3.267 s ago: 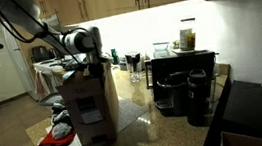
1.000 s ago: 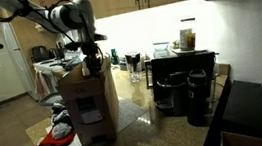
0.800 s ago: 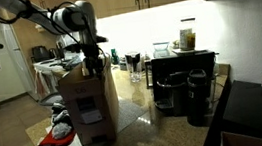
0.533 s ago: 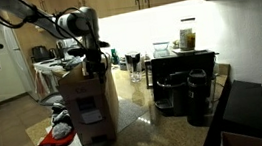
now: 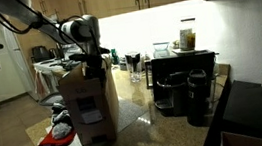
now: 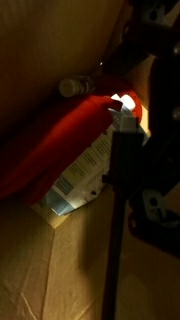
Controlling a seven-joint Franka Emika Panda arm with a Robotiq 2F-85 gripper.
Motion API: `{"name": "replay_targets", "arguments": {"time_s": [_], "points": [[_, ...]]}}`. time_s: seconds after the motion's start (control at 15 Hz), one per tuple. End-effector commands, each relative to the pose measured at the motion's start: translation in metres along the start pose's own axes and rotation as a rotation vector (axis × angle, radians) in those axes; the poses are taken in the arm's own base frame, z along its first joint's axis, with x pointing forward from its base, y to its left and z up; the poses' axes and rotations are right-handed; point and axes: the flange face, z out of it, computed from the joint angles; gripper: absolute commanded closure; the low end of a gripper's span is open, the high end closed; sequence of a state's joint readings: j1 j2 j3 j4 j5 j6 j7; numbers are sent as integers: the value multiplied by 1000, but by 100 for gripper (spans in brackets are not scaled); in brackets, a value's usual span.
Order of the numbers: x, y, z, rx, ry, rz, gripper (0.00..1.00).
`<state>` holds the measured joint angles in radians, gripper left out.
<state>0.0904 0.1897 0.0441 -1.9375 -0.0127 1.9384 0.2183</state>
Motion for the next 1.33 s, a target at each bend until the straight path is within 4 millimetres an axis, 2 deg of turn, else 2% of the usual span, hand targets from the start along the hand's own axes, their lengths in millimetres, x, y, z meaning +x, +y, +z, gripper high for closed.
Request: {"name": "replay_targets", "arguments": {"time_s": [0.0,0.4,0.87,1.2,1.27], "points": [[2,-5,5,3,6,-27,0],[12,-14,20,-43,60,42,0],[26,-22,50,-48,64,73,0],[29,-24,54,-47,57,73,0],[29,-24,55,-47,55,75,25]]}}
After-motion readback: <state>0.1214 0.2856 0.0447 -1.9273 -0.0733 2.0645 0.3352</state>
